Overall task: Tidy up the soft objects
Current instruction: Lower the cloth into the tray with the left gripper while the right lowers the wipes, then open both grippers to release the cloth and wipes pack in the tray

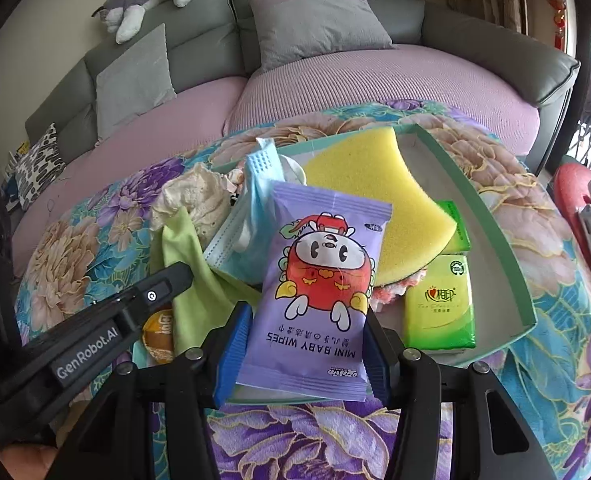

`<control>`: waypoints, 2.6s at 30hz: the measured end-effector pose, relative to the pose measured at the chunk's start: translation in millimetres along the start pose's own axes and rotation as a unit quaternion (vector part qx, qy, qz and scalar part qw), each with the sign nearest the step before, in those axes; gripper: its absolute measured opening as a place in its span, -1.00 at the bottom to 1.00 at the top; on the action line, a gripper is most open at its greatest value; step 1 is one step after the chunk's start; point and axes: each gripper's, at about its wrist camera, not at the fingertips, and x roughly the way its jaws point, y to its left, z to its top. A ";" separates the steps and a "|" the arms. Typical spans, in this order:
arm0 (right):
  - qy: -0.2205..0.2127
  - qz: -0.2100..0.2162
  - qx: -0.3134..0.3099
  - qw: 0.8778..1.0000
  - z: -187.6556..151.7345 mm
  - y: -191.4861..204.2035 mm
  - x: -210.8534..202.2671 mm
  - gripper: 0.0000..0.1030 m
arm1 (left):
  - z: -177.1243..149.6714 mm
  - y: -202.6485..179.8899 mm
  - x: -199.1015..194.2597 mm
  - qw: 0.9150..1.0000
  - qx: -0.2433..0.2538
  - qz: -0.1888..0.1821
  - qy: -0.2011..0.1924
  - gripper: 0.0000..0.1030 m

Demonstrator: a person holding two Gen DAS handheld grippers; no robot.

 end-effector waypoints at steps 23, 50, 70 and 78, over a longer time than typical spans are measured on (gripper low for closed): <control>0.043 -0.017 0.017 0.999 -4.5 -6.0 1.7 0.19 | 1.3 -3.5 -36.9 0.999 0.012 0.032 0.003 -0.04; 0.023 -0.040 0.044 0.998 -24.4 3.3 -37.7 0.98 | -28.1 46.2 -87.8 0.991 -0.024 0.127 -0.027 0.77; 0.037 -0.058 0.003 0.998 -60.3 33.9 -37.9 0.98 | -72.5 89.9 -92.4 0.979 -0.030 0.198 0.025 0.78; 0.040 -0.068 -0.021 0.997 -59.1 42.7 -27.3 0.98 | -69.5 95.6 -94.5 0.980 -0.035 0.197 0.017 0.78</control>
